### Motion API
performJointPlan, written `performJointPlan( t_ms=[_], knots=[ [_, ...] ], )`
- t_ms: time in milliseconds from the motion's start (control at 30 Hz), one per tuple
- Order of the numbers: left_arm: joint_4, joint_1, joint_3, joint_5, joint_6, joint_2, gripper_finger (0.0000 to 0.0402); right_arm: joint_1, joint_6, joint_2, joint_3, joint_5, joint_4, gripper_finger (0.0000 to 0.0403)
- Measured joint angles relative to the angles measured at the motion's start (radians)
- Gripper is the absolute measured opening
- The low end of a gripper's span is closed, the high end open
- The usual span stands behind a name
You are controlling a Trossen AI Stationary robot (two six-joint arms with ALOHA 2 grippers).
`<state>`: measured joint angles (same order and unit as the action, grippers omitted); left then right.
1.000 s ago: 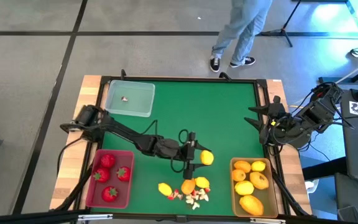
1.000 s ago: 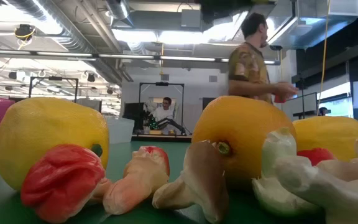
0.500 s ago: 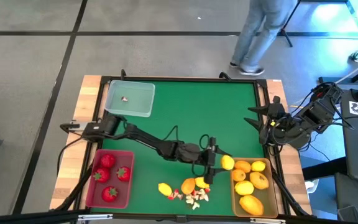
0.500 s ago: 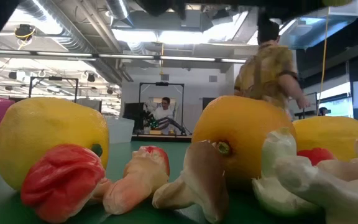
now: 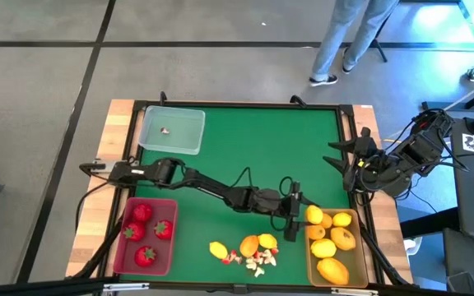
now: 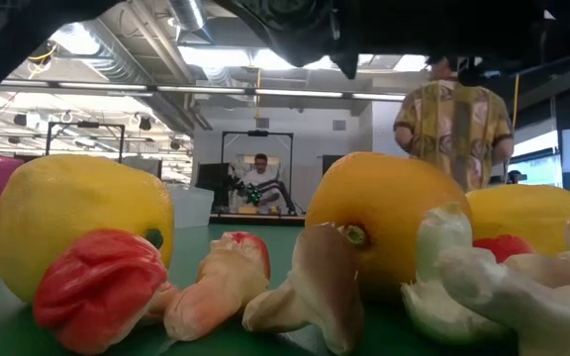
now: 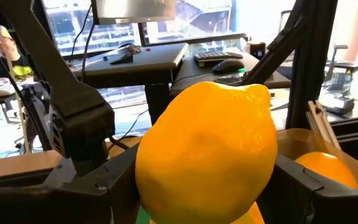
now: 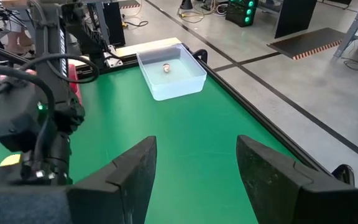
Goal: Sort produce into baskets
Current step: Put the yellow lemon into the orange bin
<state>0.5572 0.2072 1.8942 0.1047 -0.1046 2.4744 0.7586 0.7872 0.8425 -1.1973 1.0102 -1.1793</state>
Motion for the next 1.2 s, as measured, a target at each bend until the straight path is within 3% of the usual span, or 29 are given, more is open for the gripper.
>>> performJointPlan(
  t_ms=[433, 867, 1000, 1200],
  knots=[
    [0.024, -0.038, 0.006, 0.0, 0.096, 0.04, 0.0248, 0.0, -0.007, 0.0, 0.0, 0.0, -0.001, 0.0221],
    [0.007, -0.029, 0.007, -0.029, 0.064, 0.04, 0.0248, 0.0, -0.008, 0.0, 0.0, 0.001, -0.001, 0.0221],
    [0.005, -0.031, 0.078, -0.029, 0.074, 0.059, 0.0248, 0.0, -0.008, 0.0, 0.0, 0.001, 0.0, 0.0221],
    [-0.202, -0.031, 0.272, -0.037, 0.067, 0.157, 0.0248, 0.0, -0.008, 0.0, 0.0, 0.001, 0.001, 0.0221]
  ],
)
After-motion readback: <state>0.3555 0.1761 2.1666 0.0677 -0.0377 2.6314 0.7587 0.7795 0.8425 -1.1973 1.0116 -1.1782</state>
